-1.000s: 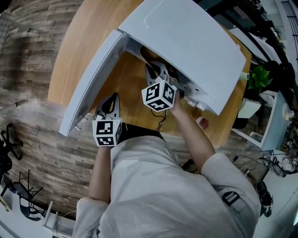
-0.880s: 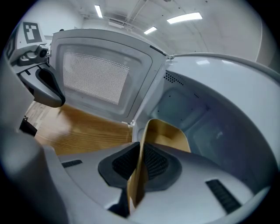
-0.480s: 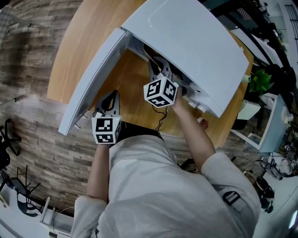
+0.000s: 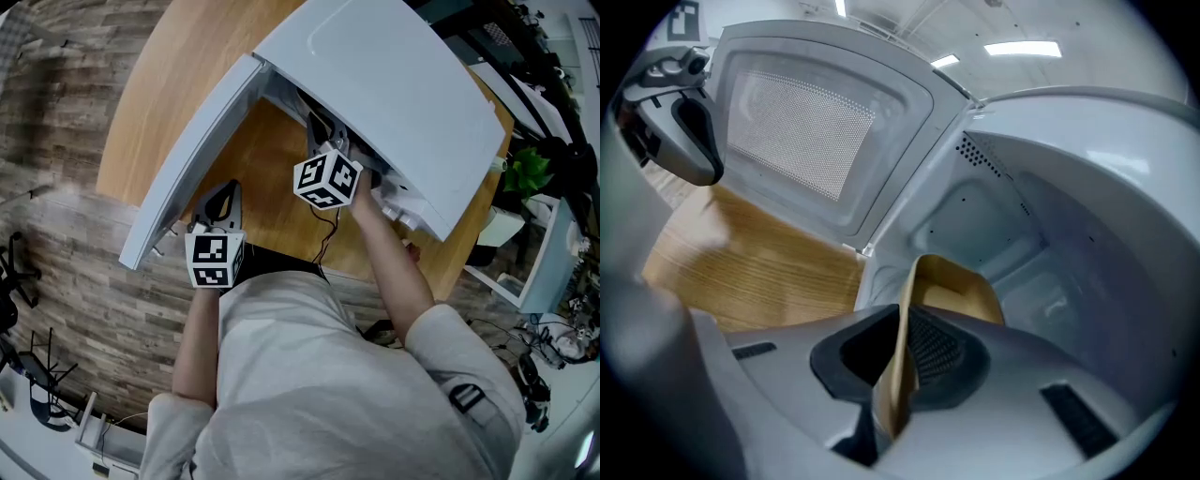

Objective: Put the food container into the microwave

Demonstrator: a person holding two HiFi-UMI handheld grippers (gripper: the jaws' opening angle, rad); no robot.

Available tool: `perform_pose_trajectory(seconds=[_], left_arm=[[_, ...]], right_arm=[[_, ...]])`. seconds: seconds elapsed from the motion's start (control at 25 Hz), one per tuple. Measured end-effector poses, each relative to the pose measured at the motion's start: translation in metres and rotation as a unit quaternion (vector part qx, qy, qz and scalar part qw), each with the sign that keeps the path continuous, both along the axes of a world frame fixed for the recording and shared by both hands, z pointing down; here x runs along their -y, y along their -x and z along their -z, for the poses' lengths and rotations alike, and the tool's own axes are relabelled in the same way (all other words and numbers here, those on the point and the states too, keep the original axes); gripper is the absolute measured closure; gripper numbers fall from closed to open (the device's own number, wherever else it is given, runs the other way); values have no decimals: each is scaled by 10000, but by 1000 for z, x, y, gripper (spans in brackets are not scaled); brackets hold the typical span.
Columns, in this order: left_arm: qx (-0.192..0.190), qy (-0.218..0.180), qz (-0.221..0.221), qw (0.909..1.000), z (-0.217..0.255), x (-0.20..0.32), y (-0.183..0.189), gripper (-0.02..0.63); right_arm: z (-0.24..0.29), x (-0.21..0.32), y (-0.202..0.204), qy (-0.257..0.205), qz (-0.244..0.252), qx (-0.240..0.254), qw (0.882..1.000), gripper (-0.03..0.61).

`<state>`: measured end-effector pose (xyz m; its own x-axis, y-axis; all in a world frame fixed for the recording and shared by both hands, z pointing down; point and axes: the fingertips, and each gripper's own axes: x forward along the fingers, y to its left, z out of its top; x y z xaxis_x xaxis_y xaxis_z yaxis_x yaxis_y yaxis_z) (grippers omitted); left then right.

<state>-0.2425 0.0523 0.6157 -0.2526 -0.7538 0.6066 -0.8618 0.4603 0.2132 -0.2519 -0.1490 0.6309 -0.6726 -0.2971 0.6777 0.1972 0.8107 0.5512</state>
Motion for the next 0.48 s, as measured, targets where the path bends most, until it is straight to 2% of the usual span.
perform_pose_trajectory(seconds=[0.48], left_arm=[[-50,30,-81,10000,-3,0,-7,603]], right_arm=[[-4,17,4,-485,8,-95,9988,534]])
